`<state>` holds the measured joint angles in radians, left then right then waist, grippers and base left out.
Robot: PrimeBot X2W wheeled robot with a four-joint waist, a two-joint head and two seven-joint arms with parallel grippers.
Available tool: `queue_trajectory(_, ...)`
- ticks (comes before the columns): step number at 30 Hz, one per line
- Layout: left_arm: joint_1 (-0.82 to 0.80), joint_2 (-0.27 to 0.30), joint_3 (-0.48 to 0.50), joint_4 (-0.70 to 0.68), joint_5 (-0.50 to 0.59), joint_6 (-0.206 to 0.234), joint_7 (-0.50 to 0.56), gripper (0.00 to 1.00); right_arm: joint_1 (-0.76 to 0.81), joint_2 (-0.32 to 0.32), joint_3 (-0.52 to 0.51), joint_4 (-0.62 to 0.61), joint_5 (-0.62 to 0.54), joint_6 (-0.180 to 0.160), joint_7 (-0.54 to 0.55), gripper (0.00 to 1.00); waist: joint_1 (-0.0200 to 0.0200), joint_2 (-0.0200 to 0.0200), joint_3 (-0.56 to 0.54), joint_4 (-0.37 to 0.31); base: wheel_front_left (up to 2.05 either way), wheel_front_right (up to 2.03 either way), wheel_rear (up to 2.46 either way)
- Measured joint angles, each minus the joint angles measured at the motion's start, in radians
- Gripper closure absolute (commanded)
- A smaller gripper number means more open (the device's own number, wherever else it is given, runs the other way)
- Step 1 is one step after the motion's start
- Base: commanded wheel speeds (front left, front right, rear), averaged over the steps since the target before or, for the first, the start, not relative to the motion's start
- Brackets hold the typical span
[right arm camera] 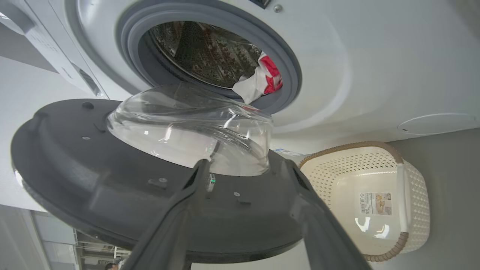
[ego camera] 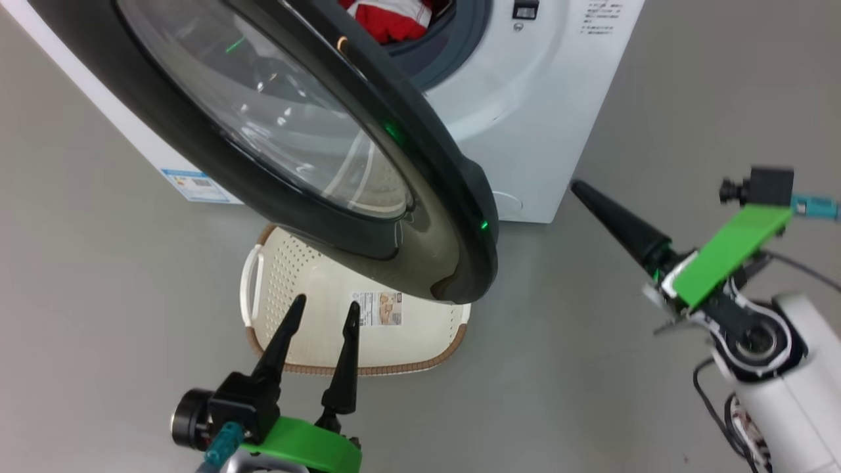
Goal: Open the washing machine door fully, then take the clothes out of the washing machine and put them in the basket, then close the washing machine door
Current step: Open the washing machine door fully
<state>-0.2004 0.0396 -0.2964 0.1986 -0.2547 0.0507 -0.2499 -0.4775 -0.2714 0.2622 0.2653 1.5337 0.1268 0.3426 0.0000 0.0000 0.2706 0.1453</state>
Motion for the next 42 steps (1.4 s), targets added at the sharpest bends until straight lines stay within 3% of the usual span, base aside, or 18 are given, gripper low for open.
queue_trajectory(10,0.021,0.000,0.035,0.014,0.000,-0.011,0.000,0.00,0.133,-0.043,0.007,0.077,-0.076,0.000,-0.184,0.00,0.0000,0.0000,-0.035,-0.031,0.00,0.00,0.00)
queue_trajectory(22,0.044,0.000,0.072,0.033,0.009,-0.033,0.000,0.00,0.193,-0.117,0.169,0.140,-0.243,0.000,-0.516,0.00,0.0000,0.0000,-0.064,-0.070,0.00,0.00,0.00)
queue_trajectory(27,0.060,0.000,0.086,0.042,0.010,-0.035,0.000,0.00,0.194,-0.134,0.191,0.172,-0.278,0.000,-0.587,0.00,0.0000,0.0000,-0.075,-0.081,0.00,0.00,0.00)
queue_trajectory(31,0.061,0.000,0.096,0.043,0.011,-0.042,0.000,0.00,0.198,-0.132,0.150,0.184,-0.333,0.000,-0.590,0.00,0.0000,0.0000,-0.080,-0.086,0.00,0.00,0.00)
queue_trajectory(42,0.069,0.000,0.109,0.048,0.016,-0.049,0.000,0.00,0.318,-0.021,-0.138,0.115,-0.770,0.000,-0.592,0.00,0.0000,0.0000,-0.095,-0.089,0.00,0.00,0.00)
